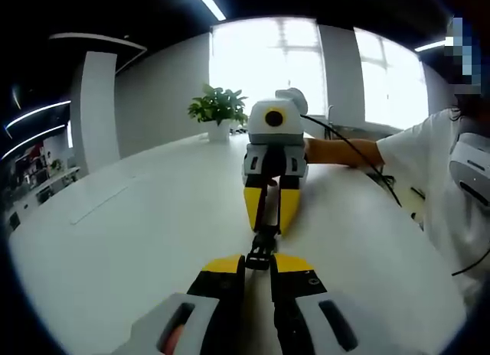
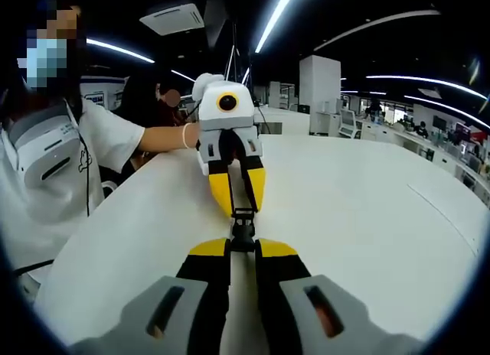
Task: Snap the two parts of the plastic buckle together until the buckle closes and remains connected.
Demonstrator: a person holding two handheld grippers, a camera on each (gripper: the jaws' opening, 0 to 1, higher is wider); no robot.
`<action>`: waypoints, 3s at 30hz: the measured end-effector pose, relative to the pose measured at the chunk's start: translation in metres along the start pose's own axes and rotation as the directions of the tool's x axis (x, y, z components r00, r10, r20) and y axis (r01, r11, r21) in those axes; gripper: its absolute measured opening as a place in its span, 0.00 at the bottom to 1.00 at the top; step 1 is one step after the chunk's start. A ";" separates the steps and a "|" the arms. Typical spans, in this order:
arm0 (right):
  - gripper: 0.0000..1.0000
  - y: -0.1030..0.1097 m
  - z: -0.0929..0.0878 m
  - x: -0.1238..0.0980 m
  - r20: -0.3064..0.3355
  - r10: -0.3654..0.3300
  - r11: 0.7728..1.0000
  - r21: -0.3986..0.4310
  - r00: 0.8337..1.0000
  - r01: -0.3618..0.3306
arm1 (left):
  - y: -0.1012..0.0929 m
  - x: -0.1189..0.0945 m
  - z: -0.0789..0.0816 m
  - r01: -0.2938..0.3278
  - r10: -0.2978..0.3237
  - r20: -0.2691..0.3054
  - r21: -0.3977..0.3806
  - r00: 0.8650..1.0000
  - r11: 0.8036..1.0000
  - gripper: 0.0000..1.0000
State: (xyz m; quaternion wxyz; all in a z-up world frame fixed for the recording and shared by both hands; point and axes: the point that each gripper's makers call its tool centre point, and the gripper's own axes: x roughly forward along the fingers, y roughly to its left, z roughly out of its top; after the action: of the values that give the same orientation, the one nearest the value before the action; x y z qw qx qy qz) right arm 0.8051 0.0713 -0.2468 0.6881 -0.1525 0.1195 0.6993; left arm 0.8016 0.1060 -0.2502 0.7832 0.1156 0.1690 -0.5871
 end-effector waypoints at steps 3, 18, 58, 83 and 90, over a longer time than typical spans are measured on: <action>0.13 0.001 0.002 0.000 0.011 0.002 1.000 0.003 1.000 -0.002 | -0.001 -0.001 0.001 0.006 -0.006 0.011 -0.004 1.000 1.000 0.12; 0.12 0.007 0.013 -0.001 0.099 0.030 0.999 0.029 0.995 -0.034 | -0.007 -0.002 0.010 0.054 -0.050 0.082 -0.041 0.995 0.998 0.12; 0.12 0.012 0.057 -0.013 0.269 0.026 0.999 0.029 0.963 -0.036 | -0.016 -0.017 0.036 0.071 -0.064 0.207 -0.027 0.976 0.997 0.19; 0.13 0.017 0.055 -0.006 0.274 0.050 0.997 0.046 0.960 -0.065 | -0.022 -0.018 0.036 0.116 -0.099 0.222 -0.063 0.970 0.991 0.12; 0.13 0.021 0.057 -0.005 0.272 0.046 0.998 0.025 0.961 -0.055 | -0.026 -0.021 0.040 0.121 -0.107 0.226 -0.051 0.968 0.991 0.12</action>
State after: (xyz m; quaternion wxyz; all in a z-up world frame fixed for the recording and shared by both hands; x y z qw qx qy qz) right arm 0.7814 0.0880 -0.1936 0.6824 -0.0413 0.0393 0.7288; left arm 0.7767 0.1023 -0.2048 0.7655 0.0139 0.1055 -0.6345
